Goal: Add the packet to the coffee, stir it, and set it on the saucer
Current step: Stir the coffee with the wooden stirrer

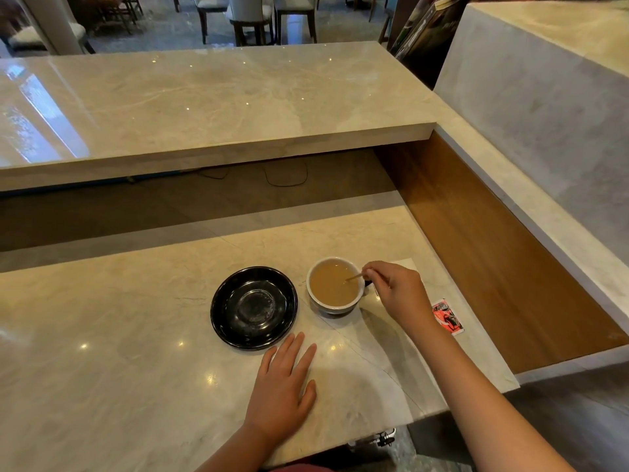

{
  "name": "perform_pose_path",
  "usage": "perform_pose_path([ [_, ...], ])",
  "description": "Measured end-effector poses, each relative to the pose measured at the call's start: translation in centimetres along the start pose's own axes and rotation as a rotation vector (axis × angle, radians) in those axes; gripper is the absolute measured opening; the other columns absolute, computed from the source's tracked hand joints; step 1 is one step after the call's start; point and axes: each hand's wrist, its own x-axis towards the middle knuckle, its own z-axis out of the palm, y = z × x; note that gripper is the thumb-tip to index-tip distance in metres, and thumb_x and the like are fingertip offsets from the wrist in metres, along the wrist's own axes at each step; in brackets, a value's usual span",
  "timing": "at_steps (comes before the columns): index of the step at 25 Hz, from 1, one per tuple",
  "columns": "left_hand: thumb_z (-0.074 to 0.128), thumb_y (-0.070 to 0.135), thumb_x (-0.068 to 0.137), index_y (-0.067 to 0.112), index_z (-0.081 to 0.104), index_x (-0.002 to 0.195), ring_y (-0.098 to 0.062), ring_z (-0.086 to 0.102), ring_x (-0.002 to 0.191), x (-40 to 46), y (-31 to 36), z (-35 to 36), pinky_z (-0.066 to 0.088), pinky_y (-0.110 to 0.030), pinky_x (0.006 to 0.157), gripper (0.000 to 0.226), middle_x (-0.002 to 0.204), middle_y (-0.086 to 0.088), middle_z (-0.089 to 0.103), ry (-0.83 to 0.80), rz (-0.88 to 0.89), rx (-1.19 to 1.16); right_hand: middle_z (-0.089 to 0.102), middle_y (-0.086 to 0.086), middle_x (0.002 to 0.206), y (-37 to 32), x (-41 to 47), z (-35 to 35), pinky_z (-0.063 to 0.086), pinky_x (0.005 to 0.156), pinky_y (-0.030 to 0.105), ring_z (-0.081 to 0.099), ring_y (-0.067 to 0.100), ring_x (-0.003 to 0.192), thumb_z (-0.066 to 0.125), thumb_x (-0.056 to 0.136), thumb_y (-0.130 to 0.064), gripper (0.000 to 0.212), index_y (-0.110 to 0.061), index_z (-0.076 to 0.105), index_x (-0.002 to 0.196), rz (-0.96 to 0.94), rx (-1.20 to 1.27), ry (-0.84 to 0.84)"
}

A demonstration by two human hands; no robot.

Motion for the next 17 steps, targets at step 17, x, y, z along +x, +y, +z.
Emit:
perform_pose_path([
  [17,0.039,0.042,0.090,0.021,0.042,0.141,-0.022,0.026,0.137,0.1,0.1,-0.1,0.017,-0.043,0.106,0.055,0.149,-0.008,0.035,0.000,0.005,0.013,0.072,0.004,0.089,-1.4,-2.0,3.2,0.045,0.071,0.005,0.065,0.015,0.084,0.054,0.090,-0.009,0.017,-0.010,0.070,0.097,0.190,0.284,0.205],
])
